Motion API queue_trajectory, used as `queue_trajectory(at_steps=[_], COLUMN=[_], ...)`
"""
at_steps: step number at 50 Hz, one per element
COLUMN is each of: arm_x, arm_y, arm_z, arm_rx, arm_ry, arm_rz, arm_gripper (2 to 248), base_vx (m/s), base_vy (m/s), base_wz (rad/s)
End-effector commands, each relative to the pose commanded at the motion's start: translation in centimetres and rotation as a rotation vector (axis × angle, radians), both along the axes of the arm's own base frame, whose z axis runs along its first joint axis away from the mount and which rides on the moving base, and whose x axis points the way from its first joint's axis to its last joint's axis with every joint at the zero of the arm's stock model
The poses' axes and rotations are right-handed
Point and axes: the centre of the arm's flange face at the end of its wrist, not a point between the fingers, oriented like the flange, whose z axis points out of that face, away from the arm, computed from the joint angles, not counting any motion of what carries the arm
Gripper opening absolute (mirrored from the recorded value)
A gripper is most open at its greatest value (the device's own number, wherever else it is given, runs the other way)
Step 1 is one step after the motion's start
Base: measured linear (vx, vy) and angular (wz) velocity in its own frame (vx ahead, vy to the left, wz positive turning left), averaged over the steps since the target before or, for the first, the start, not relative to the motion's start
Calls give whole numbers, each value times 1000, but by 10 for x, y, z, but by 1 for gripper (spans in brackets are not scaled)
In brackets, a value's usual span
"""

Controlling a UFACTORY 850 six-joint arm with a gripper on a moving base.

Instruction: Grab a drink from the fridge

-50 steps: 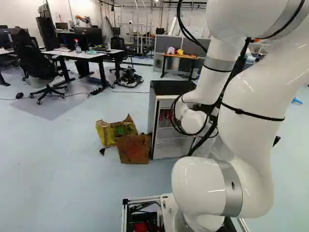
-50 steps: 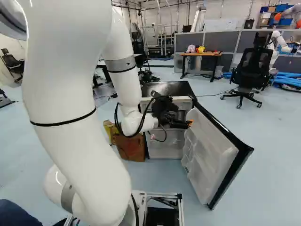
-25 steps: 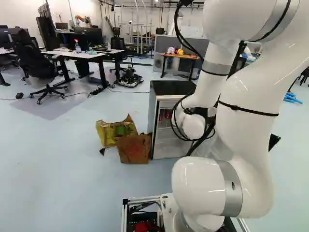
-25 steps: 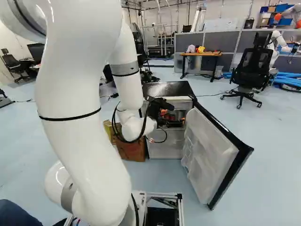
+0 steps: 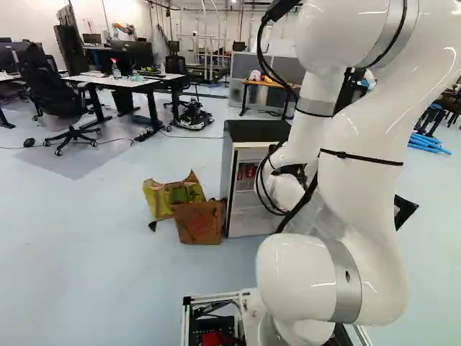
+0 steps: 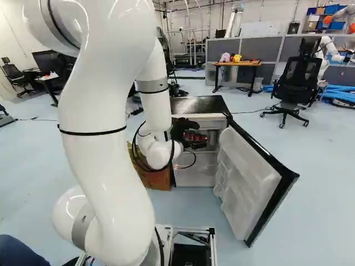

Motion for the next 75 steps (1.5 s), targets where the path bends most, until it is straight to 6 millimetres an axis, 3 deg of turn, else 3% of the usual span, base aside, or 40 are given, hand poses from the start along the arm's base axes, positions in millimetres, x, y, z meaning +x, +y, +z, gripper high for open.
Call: queue_trajectory(at_steps=[8, 75], arm_x=[3, 20], arm_y=[5, -8], arm_z=[-8, -84], arm_rx=[7, 47], arm_ry=[18, 148], arm_rz=[69, 48], arm_gripper=[247, 247], base_vx=[0, 0], base_vy=[0, 0], base_wz=[0, 0])
